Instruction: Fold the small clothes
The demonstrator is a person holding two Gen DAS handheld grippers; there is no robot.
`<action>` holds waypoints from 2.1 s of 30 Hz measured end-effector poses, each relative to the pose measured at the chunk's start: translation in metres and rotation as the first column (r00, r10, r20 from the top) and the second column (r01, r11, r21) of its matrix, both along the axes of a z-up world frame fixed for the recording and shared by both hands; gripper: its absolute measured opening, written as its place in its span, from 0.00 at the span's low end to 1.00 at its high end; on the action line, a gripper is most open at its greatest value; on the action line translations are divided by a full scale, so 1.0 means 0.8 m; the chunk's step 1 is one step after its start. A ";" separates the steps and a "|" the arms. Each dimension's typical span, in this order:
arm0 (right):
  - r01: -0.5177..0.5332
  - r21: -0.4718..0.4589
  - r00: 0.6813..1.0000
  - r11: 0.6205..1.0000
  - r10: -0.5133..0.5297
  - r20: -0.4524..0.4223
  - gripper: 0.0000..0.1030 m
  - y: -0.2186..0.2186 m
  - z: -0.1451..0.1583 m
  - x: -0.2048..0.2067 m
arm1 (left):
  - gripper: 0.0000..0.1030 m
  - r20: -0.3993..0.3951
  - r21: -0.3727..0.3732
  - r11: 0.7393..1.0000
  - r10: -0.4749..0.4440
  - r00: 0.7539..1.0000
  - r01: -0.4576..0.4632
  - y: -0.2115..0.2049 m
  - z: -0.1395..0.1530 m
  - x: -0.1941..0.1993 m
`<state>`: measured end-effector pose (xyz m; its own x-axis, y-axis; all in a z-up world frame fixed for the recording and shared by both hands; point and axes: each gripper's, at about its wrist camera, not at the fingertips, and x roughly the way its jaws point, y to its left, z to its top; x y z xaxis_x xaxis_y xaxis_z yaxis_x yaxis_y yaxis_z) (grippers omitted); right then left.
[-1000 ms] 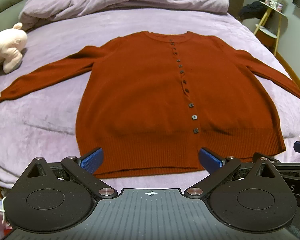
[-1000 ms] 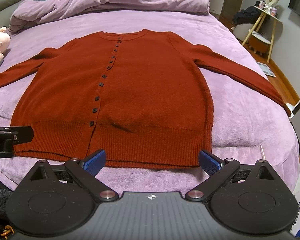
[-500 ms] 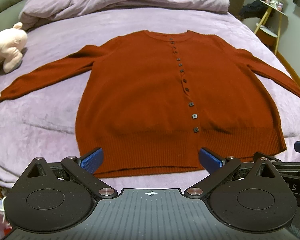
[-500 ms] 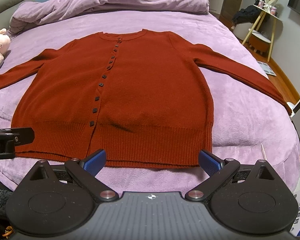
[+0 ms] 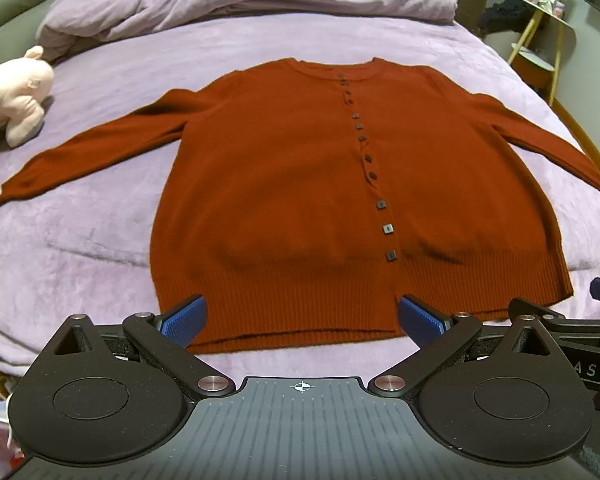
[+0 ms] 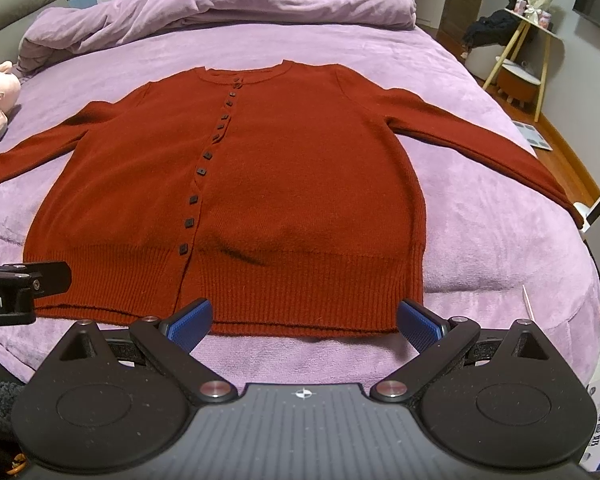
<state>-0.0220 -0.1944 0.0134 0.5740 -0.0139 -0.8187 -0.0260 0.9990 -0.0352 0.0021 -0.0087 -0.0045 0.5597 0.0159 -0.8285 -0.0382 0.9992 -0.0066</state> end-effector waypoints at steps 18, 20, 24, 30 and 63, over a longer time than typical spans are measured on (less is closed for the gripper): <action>0.008 -0.001 1.000 1.000 -0.008 0.003 0.96 0.001 0.002 -0.001 | 1.00 0.001 0.004 1.000 -0.003 1.000 0.003 -0.002 0.000 -0.005; 0.009 -0.001 1.000 1.000 -0.009 0.002 0.96 0.001 0.001 -0.001 | 1.00 -0.001 0.004 1.000 -0.003 1.000 0.003 -0.002 0.000 -0.006; 0.011 -0.002 1.000 1.000 -0.011 0.001 0.96 0.001 0.001 -0.001 | 1.00 -0.001 0.004 1.000 -0.003 1.000 0.003 -0.002 0.000 -0.006; 0.010 -0.005 1.000 1.000 -0.010 0.001 0.96 0.001 0.002 -0.002 | 1.00 -0.004 0.005 1.000 -0.005 1.000 0.005 -0.001 0.000 -0.004; 0.012 0.295 1.000 0.955 -0.009 -0.013 0.96 -0.049 -0.015 0.018 | 1.00 -0.081 -0.061 0.998 -0.030 0.996 0.025 0.007 -0.021 0.023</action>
